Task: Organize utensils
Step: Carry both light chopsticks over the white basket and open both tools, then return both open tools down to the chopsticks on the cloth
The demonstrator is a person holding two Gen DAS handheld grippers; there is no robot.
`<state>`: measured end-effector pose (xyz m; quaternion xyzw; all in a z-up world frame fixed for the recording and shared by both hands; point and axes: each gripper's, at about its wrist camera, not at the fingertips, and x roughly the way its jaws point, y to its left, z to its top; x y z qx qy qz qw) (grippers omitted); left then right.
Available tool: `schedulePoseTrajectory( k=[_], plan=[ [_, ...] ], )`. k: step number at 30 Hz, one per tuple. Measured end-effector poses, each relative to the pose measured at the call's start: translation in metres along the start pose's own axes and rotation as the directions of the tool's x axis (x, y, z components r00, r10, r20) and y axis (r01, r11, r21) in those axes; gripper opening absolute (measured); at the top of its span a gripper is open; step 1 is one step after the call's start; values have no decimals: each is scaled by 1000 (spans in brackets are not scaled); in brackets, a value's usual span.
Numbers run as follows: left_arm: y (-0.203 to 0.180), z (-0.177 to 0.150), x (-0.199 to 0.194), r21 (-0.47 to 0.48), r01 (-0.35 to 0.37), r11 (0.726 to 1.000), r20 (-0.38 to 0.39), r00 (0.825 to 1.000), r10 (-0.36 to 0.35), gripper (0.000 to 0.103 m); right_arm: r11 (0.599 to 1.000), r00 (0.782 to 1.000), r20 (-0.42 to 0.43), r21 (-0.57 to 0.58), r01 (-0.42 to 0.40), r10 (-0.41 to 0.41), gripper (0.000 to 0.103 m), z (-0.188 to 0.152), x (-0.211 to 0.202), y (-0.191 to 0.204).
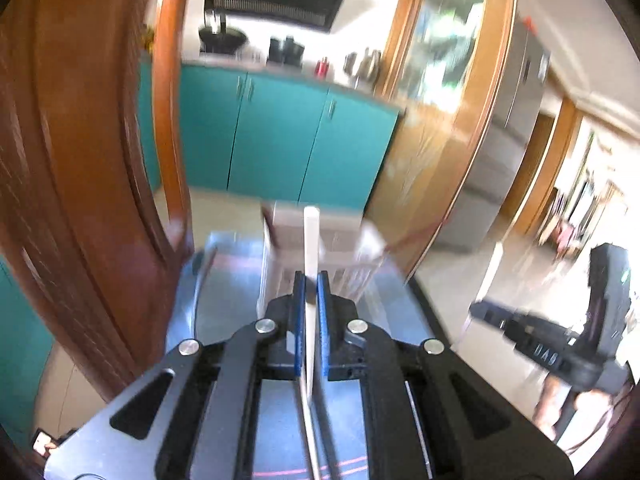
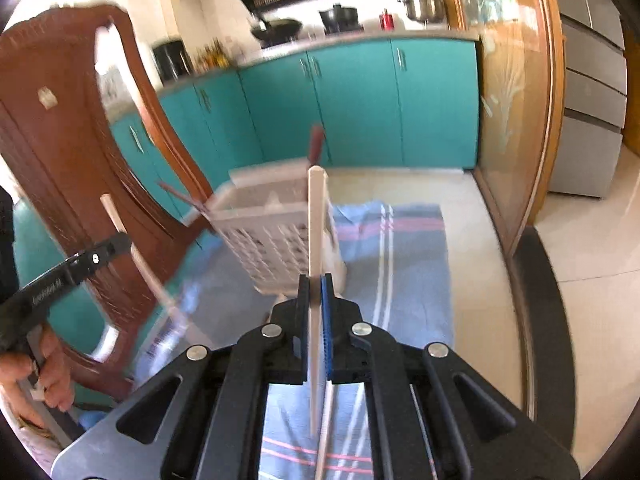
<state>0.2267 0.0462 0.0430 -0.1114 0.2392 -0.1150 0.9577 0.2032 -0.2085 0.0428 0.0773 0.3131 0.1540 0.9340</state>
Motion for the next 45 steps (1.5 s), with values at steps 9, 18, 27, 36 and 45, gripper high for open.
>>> schedulePoseTrajectory(
  k=[9,18,27,36,45],
  plan=[
    [1,76,-39,-88,23,996,282,959,3,7,998,970,240,30,-51,42,6,77,-34,20],
    [16,85,-17,-151,23,988,361,932,33,7,997,932,362,76,-6,-22,6,105,-2,27],
    [24,83,28,-168,-73,983,370,920,132,7,998,930,366,65,19,-41,6,110,38,32],
    [13,62,84,-111,-163,980,243,952,185,7,994,960,265,-30,107,-95,6,89,84,41],
    [8,50,73,-104,-145,984,218,962,165,10,995,954,282,6,101,-99,37,78,62,28]
  ],
)
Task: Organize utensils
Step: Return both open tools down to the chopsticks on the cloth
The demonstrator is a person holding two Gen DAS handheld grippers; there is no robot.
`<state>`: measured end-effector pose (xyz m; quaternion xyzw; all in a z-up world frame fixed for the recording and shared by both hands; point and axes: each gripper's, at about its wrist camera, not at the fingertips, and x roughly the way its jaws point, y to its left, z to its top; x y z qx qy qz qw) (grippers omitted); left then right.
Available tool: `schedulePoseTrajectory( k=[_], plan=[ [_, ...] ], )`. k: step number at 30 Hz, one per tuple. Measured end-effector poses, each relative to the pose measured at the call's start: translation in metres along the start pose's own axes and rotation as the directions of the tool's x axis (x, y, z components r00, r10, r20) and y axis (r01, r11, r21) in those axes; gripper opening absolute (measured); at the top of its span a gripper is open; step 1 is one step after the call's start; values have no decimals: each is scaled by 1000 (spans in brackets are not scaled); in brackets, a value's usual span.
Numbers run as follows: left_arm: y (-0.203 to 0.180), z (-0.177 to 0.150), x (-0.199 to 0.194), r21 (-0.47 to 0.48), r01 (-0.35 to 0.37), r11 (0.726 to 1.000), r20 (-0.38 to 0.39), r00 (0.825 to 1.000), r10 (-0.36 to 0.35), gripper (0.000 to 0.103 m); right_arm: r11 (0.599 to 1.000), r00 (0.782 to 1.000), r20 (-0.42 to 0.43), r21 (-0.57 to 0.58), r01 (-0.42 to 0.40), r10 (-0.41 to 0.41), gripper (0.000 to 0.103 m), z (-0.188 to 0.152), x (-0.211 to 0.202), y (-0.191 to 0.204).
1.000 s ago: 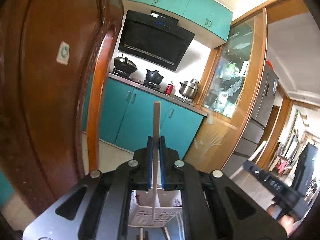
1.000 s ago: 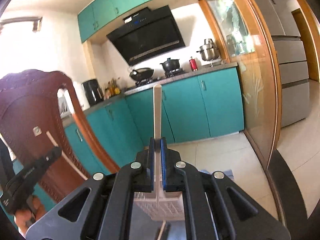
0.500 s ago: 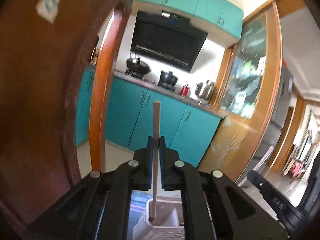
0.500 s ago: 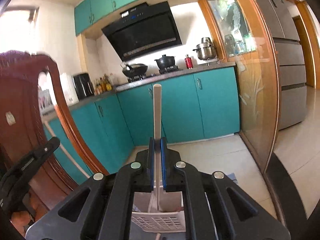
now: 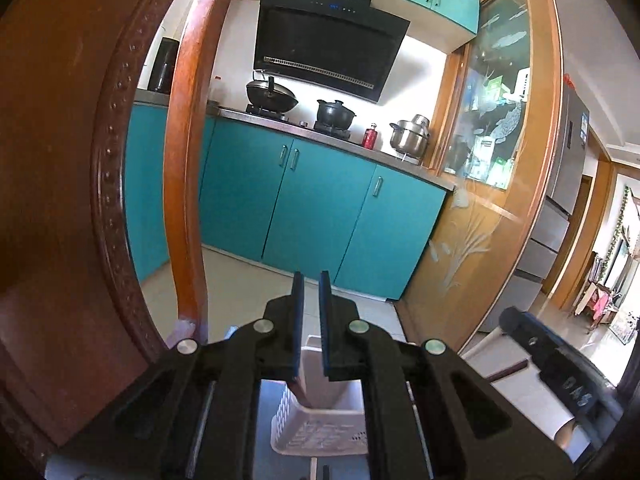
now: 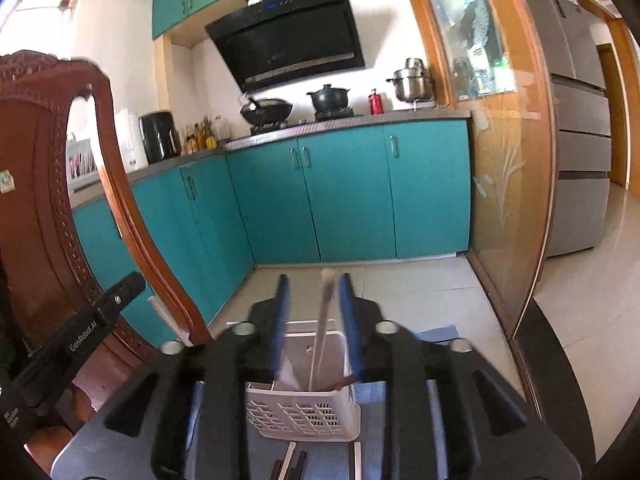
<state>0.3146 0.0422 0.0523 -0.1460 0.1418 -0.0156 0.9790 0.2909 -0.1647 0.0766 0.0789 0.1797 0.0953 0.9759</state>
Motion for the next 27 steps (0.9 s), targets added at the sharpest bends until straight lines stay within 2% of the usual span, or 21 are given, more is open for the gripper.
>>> schedulePoseTrajectory(
  k=[2,4,7,10,12,14,15,17,18,19,20,22,23,26,27],
  plan=[
    [2,1,-12,-8,11,1000,9,1000,-11,15,1000,1000,27,25,-10,9,43,2,-16,-6],
    [3,3,-23,-16,19,1000,19,1000,-19,21,999,999,47,31,-29,27,43,6,-36,-9],
    [4,4,-41,6,16,1000,14,1000,-16,22,1000,999,38,-21,0,1,43,10,-57,-5],
    [0,-8,-49,71,-27,997,-46,998,31,22,992,999,-54,-124,-3,-3,43,1,-68,5],
    [-1,-26,-49,93,-36,995,-93,995,44,22,986,989,-143,-156,-56,33,43,-17,-63,5],
    [-4,-50,-42,124,-30,992,-153,987,49,22,985,966,-250,-139,-102,64,43,-47,-44,0],
    [-6,-66,-35,152,-28,988,-189,980,57,22,984,948,-314,-139,-110,62,42,-67,-26,-4],
    [-9,-104,-16,212,-26,977,-287,954,88,17,987,895,-445,-137,-84,14,33,-101,11,-11],
    [-9,-119,-6,225,-11,974,-345,934,91,16,989,853,-521,-143,-48,-34,32,-118,31,-16],
    [-8,-132,5,226,12,974,-405,910,83,16,988,823,-563,-151,-18,-71,32,-130,44,-19],
    [-6,-146,18,208,46,977,-486,872,63,16,987,781,-614,-157,24,-116,32,-144,59,-26],
    [-3,-161,32,182,75,980,-570,821,44,16,990,737,-666,-134,37,-117,32,-157,72,-34],
    [-1,-169,38,176,82,981,-605,795,42,16,992,722,-683,-125,37,-113,32,-161,76,-36],
    [3,-182,46,178,78,981,-653,755,58,16,988,696,-703,-134,72,-146,32,-168,84,-42],
    [3,-185,47,179,82,980,-662,747,58,16,989,689,-710,-128,71,-142,27,-170,85,-44]
  ],
)
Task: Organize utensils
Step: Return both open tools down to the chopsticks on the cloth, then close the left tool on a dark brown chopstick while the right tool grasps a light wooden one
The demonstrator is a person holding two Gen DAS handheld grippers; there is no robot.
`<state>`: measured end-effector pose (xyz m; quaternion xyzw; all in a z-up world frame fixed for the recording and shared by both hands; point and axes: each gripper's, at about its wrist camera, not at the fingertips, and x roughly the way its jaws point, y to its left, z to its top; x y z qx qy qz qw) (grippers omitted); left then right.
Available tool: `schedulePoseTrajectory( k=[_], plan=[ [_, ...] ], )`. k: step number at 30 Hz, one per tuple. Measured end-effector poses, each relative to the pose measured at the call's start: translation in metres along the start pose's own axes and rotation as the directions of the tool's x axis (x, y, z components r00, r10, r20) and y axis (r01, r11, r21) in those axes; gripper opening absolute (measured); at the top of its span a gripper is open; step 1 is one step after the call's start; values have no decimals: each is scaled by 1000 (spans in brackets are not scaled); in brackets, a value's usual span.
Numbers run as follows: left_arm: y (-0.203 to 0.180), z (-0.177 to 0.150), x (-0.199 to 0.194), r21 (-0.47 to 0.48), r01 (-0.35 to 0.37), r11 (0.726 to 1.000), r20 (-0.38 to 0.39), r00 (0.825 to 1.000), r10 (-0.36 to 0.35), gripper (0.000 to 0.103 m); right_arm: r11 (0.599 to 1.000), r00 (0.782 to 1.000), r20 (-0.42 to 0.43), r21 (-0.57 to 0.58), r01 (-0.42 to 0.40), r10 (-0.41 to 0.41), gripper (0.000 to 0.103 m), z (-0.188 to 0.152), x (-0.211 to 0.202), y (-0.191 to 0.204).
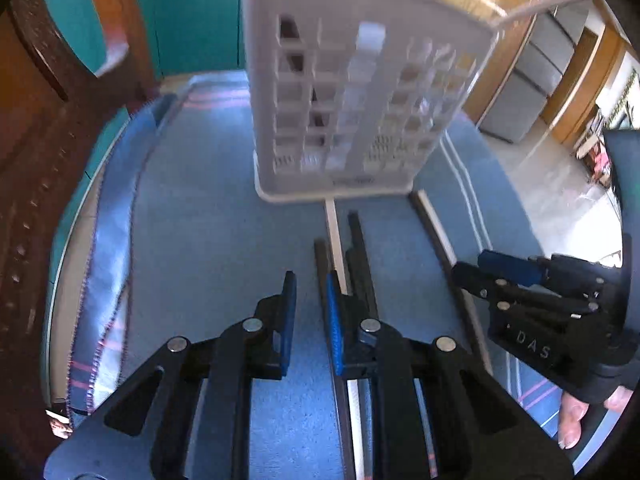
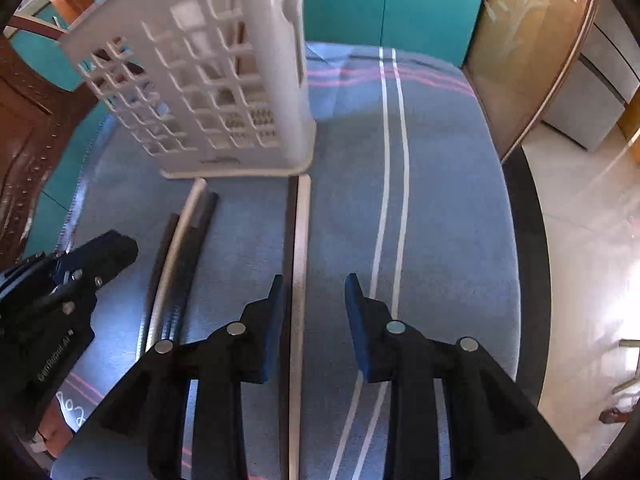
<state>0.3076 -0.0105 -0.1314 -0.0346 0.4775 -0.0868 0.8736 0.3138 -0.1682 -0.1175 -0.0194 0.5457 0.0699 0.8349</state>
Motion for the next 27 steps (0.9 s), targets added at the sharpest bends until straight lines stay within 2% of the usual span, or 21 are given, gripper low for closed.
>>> schedulePoseTrajectory(
  k=[1,4,7,9,11,16,19,21,22,23,27],
  plan=[
    [0,-1,1,3,-1,1000,-5,1000,1,16,1000,1000,-5,-1,-18,18,12,0,2,1],
    [-1,-1,3,11,-19,1000,-5,1000,19,17,998,999,18,-31,-50,50,0,-3,-1,8],
    [-2,1,5,9,-33,999,-2,999,33,21,993,991,64,-33,-113,115,0,-4,-14,9],
    [-1,0,5,11,-45,999,-4,999,45,22,993,989,86,-33,-116,118,1,-3,-20,8],
    [0,-3,8,15,-58,998,-7,998,58,24,996,993,79,-22,-87,89,1,-2,-17,4],
    [4,-7,10,25,-69,997,-10,998,69,30,999,1000,1,-36,-31,31,11,-2,6,1],
    [0,-8,10,34,-71,997,-9,997,72,32,999,1000,-9,-47,-15,15,15,-4,13,4],
    [0,-10,9,42,-74,996,-10,997,74,33,999,1000,-2,-50,-10,10,15,-8,15,6],
    [0,-11,9,44,-76,996,-11,997,76,33,999,1000,0,-46,-16,16,8,-9,14,6],
    [-1,-11,9,46,-77,996,-11,997,77,33,999,1000,-1,-46,-27,27,7,-10,14,9],
    [-1,-13,8,46,-81,996,-11,997,82,35,993,994,30,-52,-108,109,6,-14,3,16]
  ],
)
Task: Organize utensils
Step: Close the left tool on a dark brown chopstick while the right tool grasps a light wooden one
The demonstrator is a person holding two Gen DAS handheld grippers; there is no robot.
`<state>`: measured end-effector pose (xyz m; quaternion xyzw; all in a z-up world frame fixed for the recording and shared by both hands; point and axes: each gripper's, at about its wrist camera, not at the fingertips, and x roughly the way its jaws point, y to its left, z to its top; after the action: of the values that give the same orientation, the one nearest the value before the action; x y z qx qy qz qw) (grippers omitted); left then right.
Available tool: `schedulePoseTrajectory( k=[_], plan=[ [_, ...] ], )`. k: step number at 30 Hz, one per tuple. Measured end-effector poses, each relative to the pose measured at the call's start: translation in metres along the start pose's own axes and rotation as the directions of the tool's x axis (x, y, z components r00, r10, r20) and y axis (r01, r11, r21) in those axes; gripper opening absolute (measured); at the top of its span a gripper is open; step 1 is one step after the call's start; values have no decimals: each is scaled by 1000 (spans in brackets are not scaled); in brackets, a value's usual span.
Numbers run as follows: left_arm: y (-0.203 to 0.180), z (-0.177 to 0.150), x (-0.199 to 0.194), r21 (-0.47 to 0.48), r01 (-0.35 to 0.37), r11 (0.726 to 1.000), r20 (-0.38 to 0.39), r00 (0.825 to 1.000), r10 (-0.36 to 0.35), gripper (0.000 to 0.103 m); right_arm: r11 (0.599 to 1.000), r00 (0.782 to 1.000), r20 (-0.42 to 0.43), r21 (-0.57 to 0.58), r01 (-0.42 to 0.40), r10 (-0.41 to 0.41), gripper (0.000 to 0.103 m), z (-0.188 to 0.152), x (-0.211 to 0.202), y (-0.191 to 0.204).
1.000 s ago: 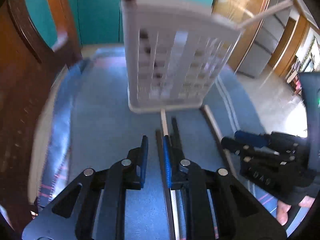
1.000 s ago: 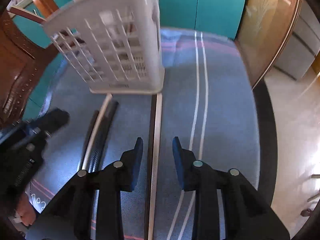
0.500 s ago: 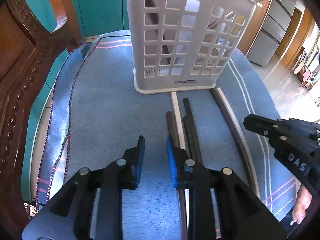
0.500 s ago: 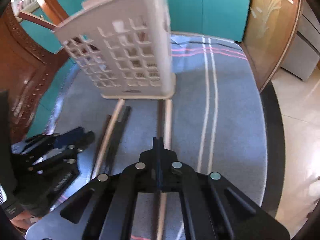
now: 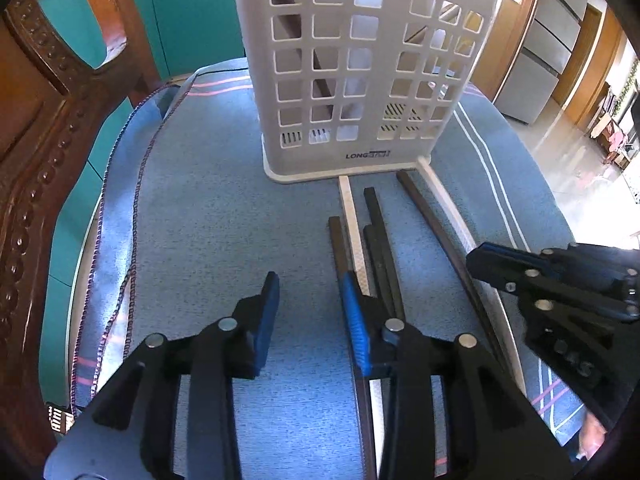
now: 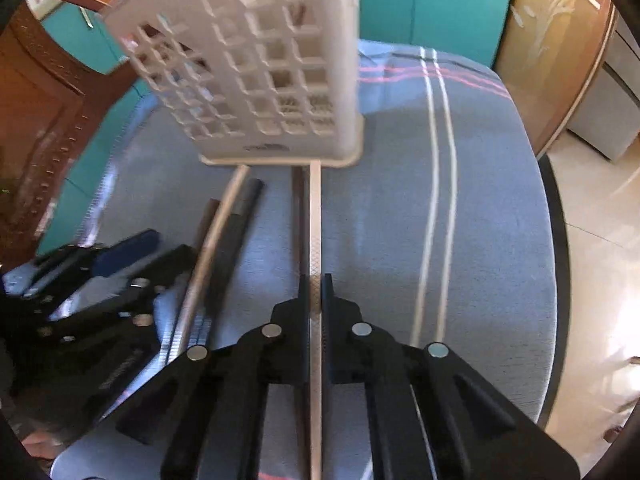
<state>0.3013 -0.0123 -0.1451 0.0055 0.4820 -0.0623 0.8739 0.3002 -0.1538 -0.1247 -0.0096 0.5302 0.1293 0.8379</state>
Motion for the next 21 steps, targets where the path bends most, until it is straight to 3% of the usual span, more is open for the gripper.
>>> schedulePoseTrajectory(
  k=[3,9,15,21],
  plan=[
    [-1,0,1,3,-1,1000,0,1000,1,36,999,999,25,12,-42,41,6,9,-8,-3],
    [-1,0,2,6,-1,1000,0,1000,1,39,996,1000,5,85,-22,21,6,10,-8,-23],
    [-2,-1,5,13,-10,1000,-4,1000,10,46,991,998,-14,115,67,-66,8,13,-6,-49],
    [-2,-2,12,15,18,1000,-23,1000,-18,46,989,996,-24,125,83,-80,17,13,3,-52]
  ],
)
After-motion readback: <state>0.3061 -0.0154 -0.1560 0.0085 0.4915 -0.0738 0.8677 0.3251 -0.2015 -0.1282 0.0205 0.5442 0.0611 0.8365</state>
